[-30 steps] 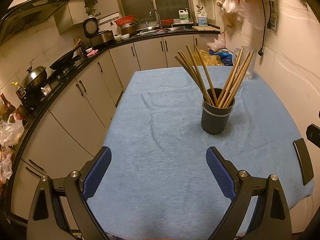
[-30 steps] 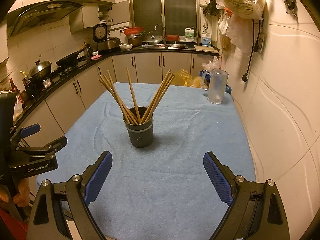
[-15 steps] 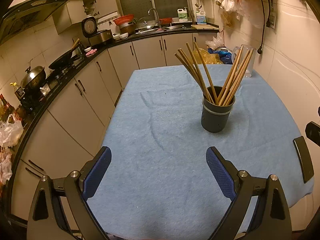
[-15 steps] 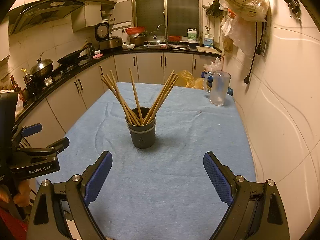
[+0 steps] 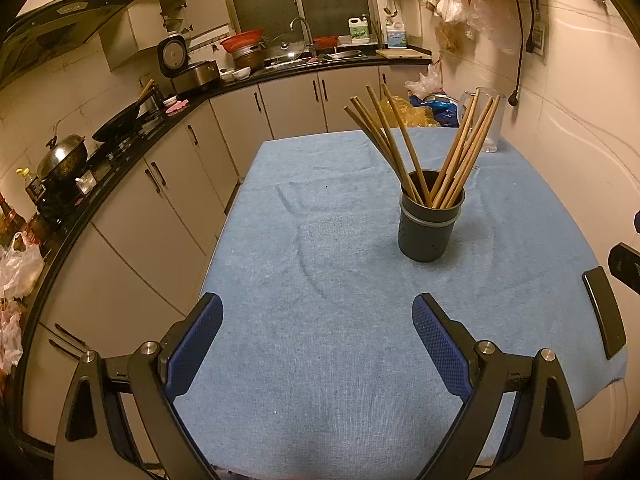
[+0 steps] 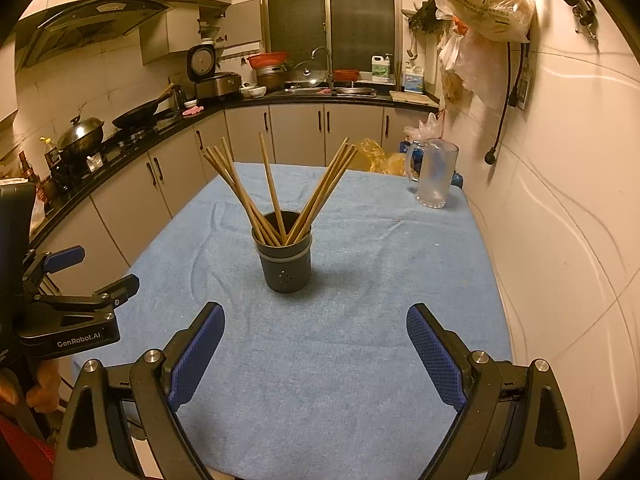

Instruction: Organize utensils

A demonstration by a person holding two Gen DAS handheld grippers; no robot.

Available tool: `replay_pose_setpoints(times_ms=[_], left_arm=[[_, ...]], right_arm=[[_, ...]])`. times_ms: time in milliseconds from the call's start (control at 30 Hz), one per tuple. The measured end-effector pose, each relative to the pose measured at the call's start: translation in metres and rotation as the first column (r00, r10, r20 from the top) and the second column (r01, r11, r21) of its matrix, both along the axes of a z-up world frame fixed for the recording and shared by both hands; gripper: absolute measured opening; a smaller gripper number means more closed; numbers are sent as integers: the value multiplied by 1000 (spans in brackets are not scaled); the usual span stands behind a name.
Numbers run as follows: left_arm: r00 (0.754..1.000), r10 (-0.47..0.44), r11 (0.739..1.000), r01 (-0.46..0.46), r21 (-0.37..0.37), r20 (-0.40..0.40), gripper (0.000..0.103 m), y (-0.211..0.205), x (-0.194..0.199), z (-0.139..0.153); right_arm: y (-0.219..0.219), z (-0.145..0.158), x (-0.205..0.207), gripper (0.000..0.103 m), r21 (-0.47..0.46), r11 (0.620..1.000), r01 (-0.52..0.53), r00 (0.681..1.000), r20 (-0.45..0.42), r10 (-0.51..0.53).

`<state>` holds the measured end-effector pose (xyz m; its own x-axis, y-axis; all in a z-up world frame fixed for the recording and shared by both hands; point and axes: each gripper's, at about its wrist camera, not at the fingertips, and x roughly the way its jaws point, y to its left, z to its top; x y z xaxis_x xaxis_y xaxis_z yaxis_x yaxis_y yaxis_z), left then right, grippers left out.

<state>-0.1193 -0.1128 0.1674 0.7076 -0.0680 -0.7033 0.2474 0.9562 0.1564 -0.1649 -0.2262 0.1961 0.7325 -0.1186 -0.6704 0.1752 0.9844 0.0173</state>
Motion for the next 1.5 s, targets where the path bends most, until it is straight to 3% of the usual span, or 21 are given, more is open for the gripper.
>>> replay_pose_setpoints(times_ms=[1300, 1500], left_arm=[[997, -72, 997, 72, 1, 20, 95, 5, 18, 4], [999, -23, 1000, 23, -8, -34, 95, 16, 38, -9]], right_arm=[[8, 7, 5, 95, 1, 998, 69, 997, 20, -69], [4, 1, 12, 95, 7, 997, 80, 997, 10, -80]])
